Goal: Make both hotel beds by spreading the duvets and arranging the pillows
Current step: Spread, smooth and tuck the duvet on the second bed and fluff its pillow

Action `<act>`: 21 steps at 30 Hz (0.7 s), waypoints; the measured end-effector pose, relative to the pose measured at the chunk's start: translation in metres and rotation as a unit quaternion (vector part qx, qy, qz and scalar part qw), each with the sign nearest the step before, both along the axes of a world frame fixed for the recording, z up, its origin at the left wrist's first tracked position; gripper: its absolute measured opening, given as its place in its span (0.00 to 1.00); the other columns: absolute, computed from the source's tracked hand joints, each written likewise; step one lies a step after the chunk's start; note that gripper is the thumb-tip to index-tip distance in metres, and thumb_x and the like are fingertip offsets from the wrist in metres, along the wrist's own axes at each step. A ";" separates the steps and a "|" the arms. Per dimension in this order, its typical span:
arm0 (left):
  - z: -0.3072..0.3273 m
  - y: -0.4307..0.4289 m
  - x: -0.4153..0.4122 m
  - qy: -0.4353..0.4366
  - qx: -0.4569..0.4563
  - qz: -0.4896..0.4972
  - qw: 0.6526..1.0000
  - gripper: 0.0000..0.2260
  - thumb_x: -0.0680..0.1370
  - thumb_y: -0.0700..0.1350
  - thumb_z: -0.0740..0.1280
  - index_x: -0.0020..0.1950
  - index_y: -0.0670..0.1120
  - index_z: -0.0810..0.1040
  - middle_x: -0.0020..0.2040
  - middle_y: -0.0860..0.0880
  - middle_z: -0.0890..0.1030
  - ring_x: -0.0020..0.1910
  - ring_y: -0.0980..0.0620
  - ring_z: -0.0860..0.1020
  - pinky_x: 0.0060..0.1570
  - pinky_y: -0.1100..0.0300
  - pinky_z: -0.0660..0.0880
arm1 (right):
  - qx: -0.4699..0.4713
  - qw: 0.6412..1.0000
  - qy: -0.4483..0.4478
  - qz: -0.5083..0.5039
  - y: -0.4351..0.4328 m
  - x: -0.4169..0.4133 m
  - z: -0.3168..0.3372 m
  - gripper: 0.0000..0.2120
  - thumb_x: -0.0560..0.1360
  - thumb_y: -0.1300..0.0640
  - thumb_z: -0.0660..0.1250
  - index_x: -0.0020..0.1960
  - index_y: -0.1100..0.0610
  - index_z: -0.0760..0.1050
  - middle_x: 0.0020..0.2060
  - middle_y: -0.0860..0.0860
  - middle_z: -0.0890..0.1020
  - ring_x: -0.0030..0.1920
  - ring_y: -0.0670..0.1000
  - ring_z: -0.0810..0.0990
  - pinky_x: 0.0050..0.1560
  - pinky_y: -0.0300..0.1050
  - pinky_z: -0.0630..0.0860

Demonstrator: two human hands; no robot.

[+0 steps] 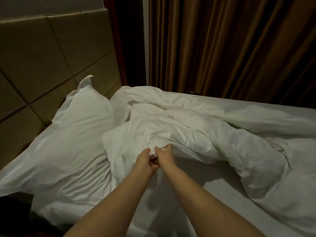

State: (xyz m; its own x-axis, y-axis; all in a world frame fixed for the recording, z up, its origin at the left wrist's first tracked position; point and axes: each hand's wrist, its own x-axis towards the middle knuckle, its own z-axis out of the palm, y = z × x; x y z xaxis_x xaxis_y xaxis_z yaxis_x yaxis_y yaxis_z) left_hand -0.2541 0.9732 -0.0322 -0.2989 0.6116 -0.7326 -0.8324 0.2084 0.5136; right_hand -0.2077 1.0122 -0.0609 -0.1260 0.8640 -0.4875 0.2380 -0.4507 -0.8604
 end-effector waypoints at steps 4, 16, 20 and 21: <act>0.000 -0.017 0.029 0.043 0.003 0.018 0.999 0.05 0.81 0.38 0.57 0.53 0.40 0.71 0.39 0.41 0.75 0.36 0.46 0.74 0.24 0.59 0.75 | -0.060 0.994 0.067 -0.065 -0.008 0.047 -0.017 0.19 0.74 0.51 0.62 0.61 0.57 0.69 0.55 0.58 0.78 0.55 0.59 0.78 0.54 0.53 0.76; 0.024 -0.103 0.106 0.257 -0.003 -0.056 0.965 0.16 0.78 0.41 0.67 0.64 0.38 0.73 0.56 0.43 0.76 0.43 0.51 0.77 0.33 0.61 0.78 | -0.025 0.937 0.237 -0.256 -0.013 0.156 0.019 0.28 0.77 0.70 0.59 0.75 0.58 0.58 0.68 0.59 0.69 0.62 0.60 0.73 0.62 0.53 0.72; 0.123 -0.065 0.105 0.491 0.080 -0.133 0.857 0.26 0.75 0.56 0.68 0.69 0.45 0.70 0.65 0.48 0.73 0.60 0.48 0.74 0.63 0.52 0.72 | 0.119 0.897 0.331 -0.267 0.021 0.176 0.136 0.16 0.78 0.62 0.59 0.63 0.53 0.77 0.63 0.56 0.76 0.60 0.56 0.76 0.64 0.50 0.73; 0.148 -0.058 0.108 0.526 0.094 -0.141 0.833 0.29 0.74 0.58 0.68 0.71 0.47 0.67 0.65 0.49 0.72 0.62 0.48 0.72 0.65 0.51 0.69 | 0.165 0.894 0.327 -0.259 0.025 0.184 0.160 0.15 0.78 0.62 0.59 0.56 0.49 0.80 0.62 0.55 0.76 0.59 0.55 0.77 0.63 0.50 0.74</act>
State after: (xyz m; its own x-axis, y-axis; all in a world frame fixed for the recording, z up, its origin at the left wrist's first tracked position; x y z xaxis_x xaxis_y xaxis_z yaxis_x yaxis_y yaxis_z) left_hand -0.1462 0.9151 0.1162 -0.5396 0.8410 -0.0388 0.1684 0.1529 0.9738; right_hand -0.0233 1.0371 0.0988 0.1683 0.9719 -0.1649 -0.5314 -0.0514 -0.8456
